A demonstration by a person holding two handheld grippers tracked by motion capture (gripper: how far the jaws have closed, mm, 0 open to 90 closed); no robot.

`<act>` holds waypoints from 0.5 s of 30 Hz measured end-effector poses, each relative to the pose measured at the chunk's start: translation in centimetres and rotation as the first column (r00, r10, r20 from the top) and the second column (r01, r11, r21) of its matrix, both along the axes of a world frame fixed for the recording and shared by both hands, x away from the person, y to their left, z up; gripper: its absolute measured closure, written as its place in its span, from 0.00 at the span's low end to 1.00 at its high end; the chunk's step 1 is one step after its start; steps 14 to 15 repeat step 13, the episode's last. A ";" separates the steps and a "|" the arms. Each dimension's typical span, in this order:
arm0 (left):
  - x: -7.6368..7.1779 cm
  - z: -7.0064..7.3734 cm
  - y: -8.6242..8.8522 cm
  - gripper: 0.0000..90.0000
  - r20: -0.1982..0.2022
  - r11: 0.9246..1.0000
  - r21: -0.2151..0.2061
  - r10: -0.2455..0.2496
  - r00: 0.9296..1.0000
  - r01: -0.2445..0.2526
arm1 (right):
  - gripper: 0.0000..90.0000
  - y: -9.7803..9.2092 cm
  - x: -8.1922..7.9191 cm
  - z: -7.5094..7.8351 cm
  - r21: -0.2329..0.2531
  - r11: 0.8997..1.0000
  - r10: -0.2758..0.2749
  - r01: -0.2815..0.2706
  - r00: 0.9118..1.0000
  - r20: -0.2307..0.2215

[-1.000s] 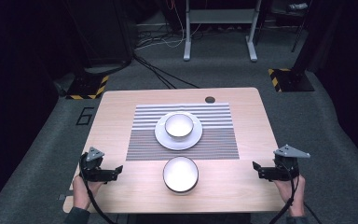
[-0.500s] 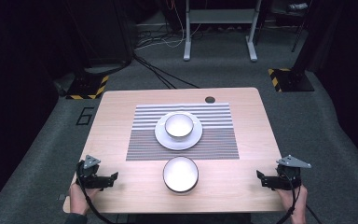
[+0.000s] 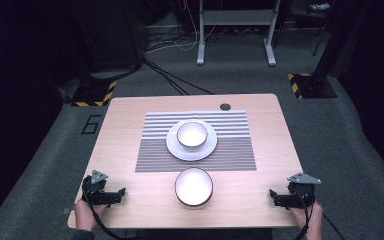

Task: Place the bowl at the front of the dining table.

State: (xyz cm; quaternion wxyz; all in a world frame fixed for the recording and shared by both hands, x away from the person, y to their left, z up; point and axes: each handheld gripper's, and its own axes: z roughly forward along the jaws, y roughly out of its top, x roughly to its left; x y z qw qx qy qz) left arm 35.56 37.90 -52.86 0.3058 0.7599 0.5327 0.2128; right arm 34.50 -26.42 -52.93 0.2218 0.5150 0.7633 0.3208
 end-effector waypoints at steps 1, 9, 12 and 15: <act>-0.1 -0.3 0.1 0.00 0.030 1.000 -0.019 0.007 1.000 -0.006 | 0.00 0.0 0.1 0.0 0.002 1.000 0.008 -0.008 1.000 -0.006; 0.2 -0.3 0.1 0.00 0.032 1.000 -0.019 -0.003 0.999 0.003 | 0.00 0.0 0.1 0.0 0.002 1.000 0.024 -0.024 1.000 -0.006; 0.4 -0.3 0.0 0.00 0.033 1.000 -0.018 -0.007 0.999 0.008 | 0.00 0.0 0.1 0.0 0.006 1.000 0.020 -0.020 1.000 -0.009; 0.5 -0.3 0.0 0.00 0.032 1.000 -0.018 -0.014 0.999 0.015 | 0.00 0.0 0.1 0.0 0.006 1.000 0.021 -0.021 1.000 -0.009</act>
